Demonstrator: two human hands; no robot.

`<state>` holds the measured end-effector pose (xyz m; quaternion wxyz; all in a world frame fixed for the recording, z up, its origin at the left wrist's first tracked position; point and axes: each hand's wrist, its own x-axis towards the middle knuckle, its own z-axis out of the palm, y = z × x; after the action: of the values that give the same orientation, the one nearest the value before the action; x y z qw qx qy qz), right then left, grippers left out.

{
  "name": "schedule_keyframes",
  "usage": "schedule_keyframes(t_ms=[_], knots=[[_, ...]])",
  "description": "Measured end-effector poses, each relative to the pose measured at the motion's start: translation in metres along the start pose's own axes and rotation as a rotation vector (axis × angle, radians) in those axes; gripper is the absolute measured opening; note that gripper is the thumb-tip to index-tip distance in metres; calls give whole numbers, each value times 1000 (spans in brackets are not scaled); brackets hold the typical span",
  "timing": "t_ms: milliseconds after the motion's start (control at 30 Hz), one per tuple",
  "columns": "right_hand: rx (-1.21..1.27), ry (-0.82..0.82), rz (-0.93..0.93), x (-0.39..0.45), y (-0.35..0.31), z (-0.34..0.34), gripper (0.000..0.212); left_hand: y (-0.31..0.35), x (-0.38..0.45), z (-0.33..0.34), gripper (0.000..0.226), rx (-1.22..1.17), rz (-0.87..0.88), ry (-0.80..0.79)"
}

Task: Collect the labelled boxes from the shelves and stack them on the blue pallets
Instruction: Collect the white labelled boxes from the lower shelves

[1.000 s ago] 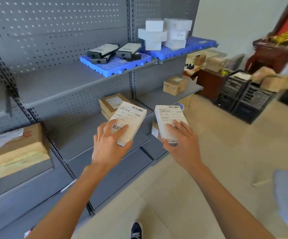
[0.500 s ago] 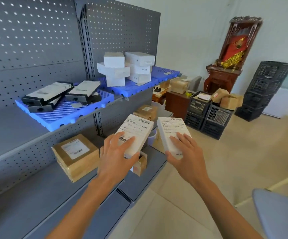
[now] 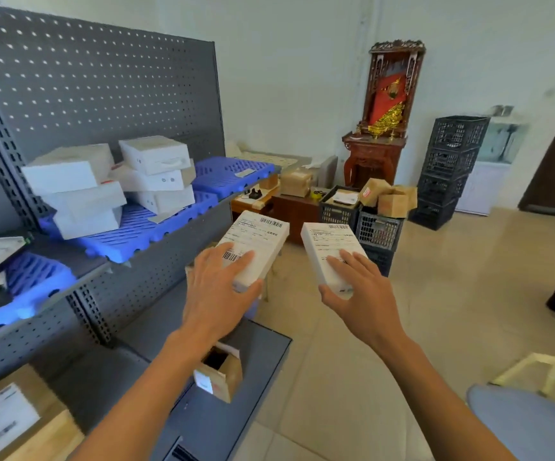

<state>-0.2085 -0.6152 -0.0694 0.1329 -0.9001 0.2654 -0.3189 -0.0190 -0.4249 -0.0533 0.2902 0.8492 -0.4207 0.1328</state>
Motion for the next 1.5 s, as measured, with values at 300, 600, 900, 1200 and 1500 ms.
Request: schedule_keyframes(t_ms=[300,600,900,1200,1500], knots=[[21,-43,-60,135,68,8,58,25,131,45,57,58,-81,72],[29,-106,-178,272,71,67,58,-13,236,69,56,75,-168,167],[75,-101,-276,381,55,125,56,-63,323,90,56,137,-243,209],[144,-166,-406,479,39,185,56,-90,386,91,53,189,-408,294],[217,-280,-509,549,26,242,57,-121,416,98,55,247,-639,269]])
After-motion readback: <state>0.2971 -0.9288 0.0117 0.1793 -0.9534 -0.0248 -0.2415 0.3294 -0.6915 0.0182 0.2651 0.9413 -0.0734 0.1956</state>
